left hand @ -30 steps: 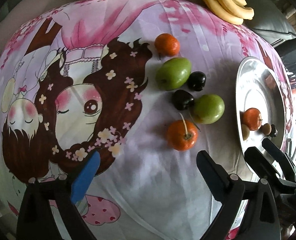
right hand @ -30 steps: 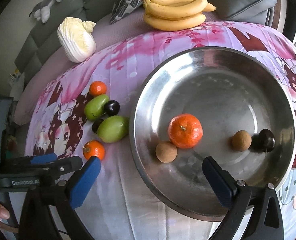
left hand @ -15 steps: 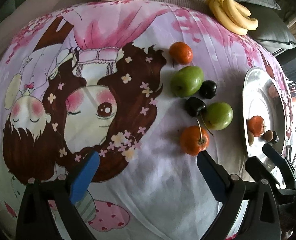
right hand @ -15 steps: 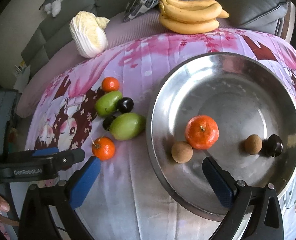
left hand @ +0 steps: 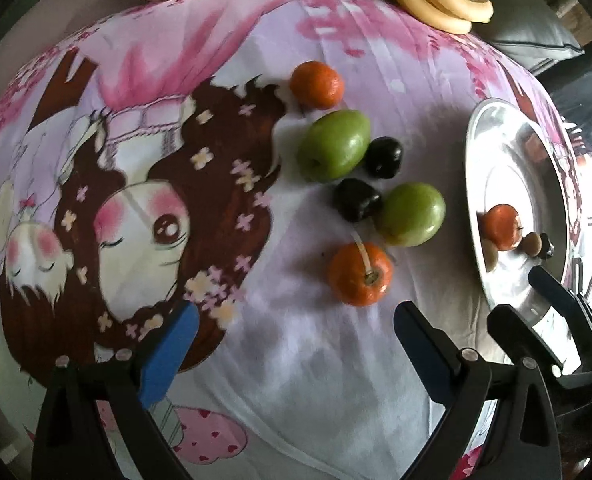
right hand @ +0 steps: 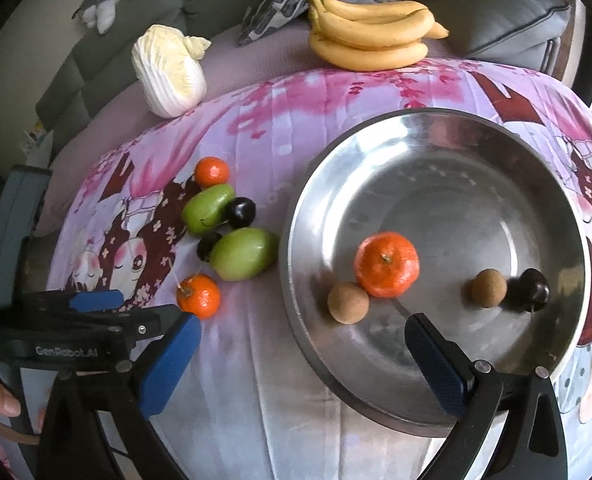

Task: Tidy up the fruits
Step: 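Grasp a stemmed orange tangerine with the left tool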

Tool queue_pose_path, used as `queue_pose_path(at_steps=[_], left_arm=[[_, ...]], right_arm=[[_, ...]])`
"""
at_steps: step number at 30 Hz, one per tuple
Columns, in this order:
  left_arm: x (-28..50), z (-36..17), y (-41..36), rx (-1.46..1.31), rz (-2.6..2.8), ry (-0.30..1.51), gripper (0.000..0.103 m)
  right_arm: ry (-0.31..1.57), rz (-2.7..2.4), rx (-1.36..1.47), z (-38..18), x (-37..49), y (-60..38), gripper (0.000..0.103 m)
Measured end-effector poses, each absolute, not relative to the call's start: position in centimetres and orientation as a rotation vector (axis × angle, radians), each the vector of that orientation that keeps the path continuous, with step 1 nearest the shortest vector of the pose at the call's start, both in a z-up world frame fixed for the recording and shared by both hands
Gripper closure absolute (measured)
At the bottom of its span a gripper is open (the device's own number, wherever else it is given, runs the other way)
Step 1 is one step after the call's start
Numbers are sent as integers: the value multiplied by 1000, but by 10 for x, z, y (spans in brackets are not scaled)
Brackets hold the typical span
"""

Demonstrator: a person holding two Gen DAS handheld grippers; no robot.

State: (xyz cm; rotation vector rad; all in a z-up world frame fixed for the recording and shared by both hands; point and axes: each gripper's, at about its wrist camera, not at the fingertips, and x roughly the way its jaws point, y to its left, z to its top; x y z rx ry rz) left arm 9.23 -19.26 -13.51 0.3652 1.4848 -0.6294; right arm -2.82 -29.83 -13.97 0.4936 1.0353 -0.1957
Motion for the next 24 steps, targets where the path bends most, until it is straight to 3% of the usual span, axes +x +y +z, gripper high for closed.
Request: queue_pose_path(at_steps=[2, 5, 14, 24], left_arm=[[94, -137, -198, 379, -647, 1491, 10], [98, -143, -209, 394, -676, 1517, 33], [105, -157, -234, 403, -722, 1555, 62], [97, -161, -245, 386, -748, 1538, 64]], right_arm=[[1040, -206, 500, -141, -29, -301, 0], [1046, -212, 526, -144, -29, -305, 0], [1047, -222, 514, -144, -30, -304, 0], [1062, -233, 529, -149, -27, -305, 0]])
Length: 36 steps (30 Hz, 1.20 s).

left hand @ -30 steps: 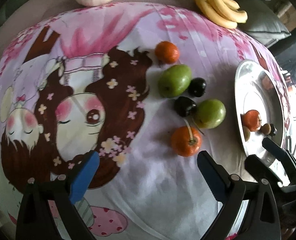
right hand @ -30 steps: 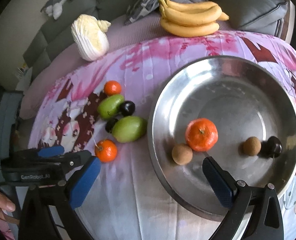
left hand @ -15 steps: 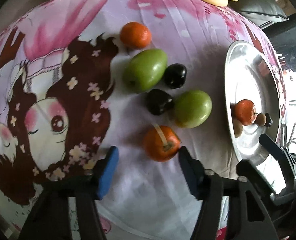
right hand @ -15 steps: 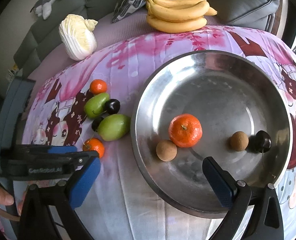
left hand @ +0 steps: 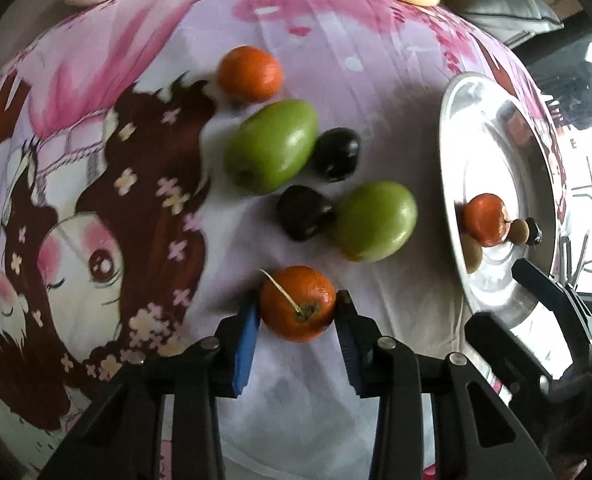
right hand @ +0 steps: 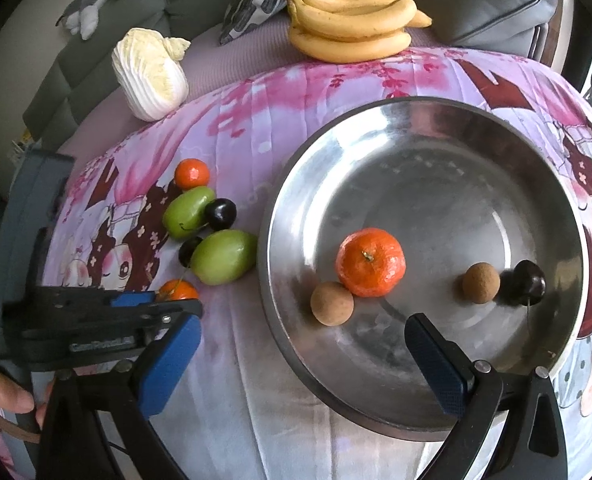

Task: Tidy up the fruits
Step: 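Grasp a stemmed orange tangerine with the left tool, then grasp a green fruit with the right tool while the left tool holds the tangerine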

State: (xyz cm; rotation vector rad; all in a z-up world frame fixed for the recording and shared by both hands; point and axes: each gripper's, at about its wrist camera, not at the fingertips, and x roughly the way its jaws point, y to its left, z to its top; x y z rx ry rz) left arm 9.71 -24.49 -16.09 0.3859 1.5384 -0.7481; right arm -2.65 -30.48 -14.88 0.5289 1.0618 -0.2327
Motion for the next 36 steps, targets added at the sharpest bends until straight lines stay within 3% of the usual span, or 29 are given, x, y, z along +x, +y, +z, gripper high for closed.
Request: queue_pose_path(at_steps=[8, 11, 24, 36], left_arm=[[114, -160, -215, 321, -734, 1557, 64], [122, -160, -205, 307, -720, 1560, 64], [139, -165, -170, 236, -672, 1590, 64], [155, -169, -132, 195, -659, 1615, 64]], right_arm=[[1073, -118, 477, -141, -7, -299, 2], [1102, -43, 412, -136, 10, -289, 13], [1274, 143, 186, -141, 87, -254, 40], [1363, 94, 121, -163, 111, -253, 46]])
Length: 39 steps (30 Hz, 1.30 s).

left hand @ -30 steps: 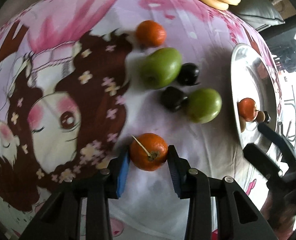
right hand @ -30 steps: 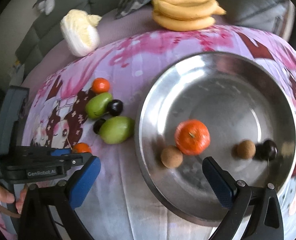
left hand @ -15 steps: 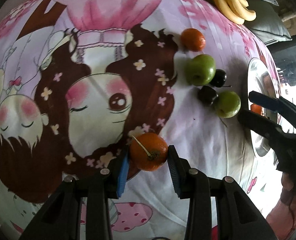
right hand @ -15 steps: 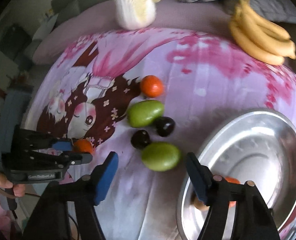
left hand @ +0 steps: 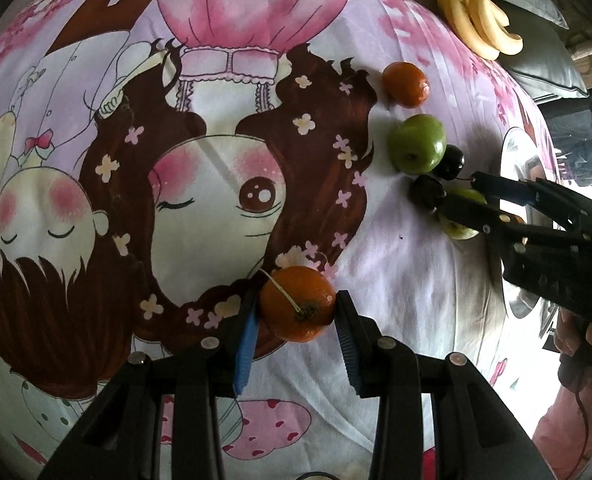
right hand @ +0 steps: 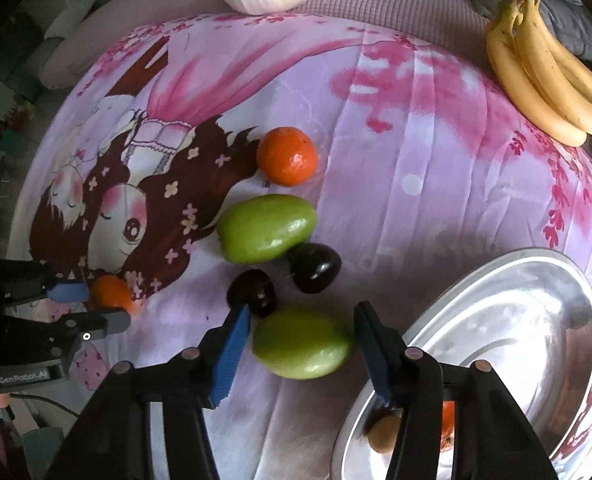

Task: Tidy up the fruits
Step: 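Grasp a green fruit with the right tool while the left tool holds the tangerine, then lift the green fruit with the right tool while the left tool holds the tangerine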

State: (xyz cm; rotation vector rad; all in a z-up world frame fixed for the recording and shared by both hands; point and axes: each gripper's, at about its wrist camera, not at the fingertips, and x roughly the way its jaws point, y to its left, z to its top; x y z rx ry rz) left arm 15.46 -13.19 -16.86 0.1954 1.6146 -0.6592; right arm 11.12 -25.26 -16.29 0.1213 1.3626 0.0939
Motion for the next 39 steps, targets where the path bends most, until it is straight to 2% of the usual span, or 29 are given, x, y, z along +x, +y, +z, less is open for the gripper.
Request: queue_pose_path(at_steps=[14, 26, 31, 34, 35, 39], left_arm=[[148, -174, -139, 190, -653, 1623, 64], [144, -178, -140, 180, -633, 1625, 64], [138, -172, -143, 199, -635, 1627, 64], [134, -169, -148, 212, -648, 1621, 64], [132, -167, -151, 224, -653, 1615, 64], [127, -161, -159, 249, -666, 1604, 64]], right_arm=[[1471, 199, 95, -180, 111, -232, 46], [1389, 168, 104, -175, 66, -220, 50], [1327, 123, 303, -173, 44, -237, 51], [1256, 89, 448, -164, 32, -249, 54], [1235, 78, 491, -163, 29, -253, 58], [1195, 46, 588, -158, 28, -261, 59]])
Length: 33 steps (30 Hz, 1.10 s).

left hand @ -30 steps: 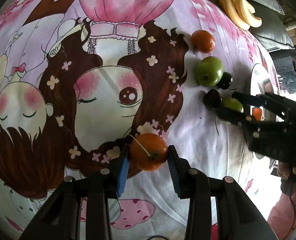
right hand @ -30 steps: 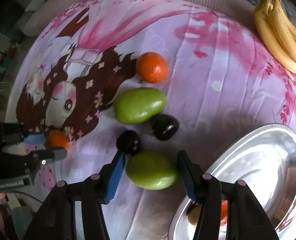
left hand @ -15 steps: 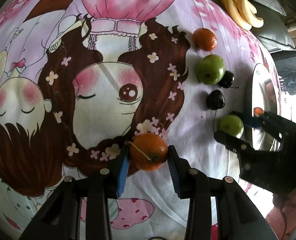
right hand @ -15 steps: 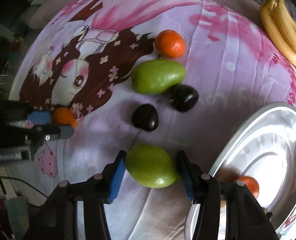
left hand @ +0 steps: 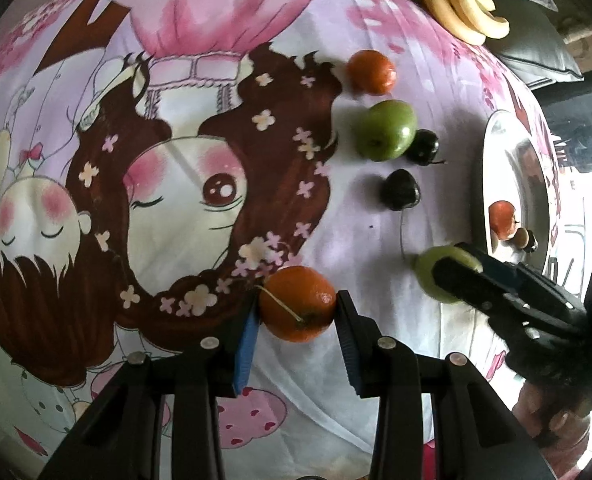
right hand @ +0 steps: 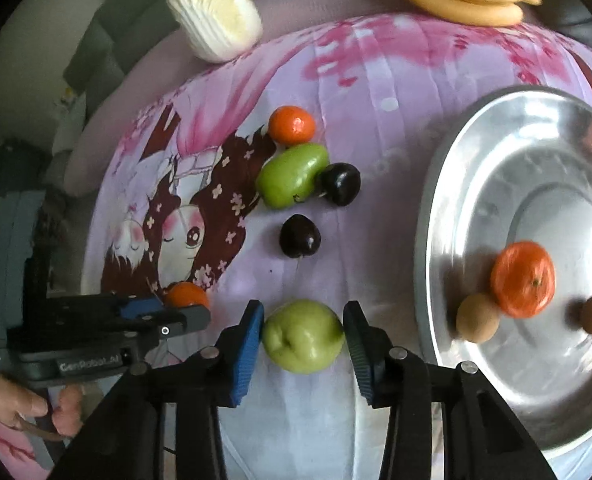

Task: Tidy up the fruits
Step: 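Lift the green fruit with the right tool while the left tool holds the tangerine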

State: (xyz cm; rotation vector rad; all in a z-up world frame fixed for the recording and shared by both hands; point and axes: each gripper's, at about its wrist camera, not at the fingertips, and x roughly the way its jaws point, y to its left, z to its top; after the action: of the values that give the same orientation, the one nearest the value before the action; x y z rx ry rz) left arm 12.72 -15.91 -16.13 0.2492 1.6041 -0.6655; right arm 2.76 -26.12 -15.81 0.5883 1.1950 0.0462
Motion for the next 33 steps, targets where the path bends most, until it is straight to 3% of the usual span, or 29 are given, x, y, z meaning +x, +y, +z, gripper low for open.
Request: queue_pose_path(at_steps=[10, 20, 23, 33], left_arm=[[127, -170, -162, 265, -620, 1633, 64], [139, -167, -159, 275, -591, 1636, 64], [140, -162, -162, 272, -587, 1632, 64], [123, -153, -170, 283, -591, 1643, 64]], right_arm=[[1193, 25, 496, -171, 29, -246, 59], [1180, 46, 532, -174, 19, -253, 65], [1145, 58, 542, -164, 15, -257, 74], [1160, 65, 547, -163, 10, -256, 73]])
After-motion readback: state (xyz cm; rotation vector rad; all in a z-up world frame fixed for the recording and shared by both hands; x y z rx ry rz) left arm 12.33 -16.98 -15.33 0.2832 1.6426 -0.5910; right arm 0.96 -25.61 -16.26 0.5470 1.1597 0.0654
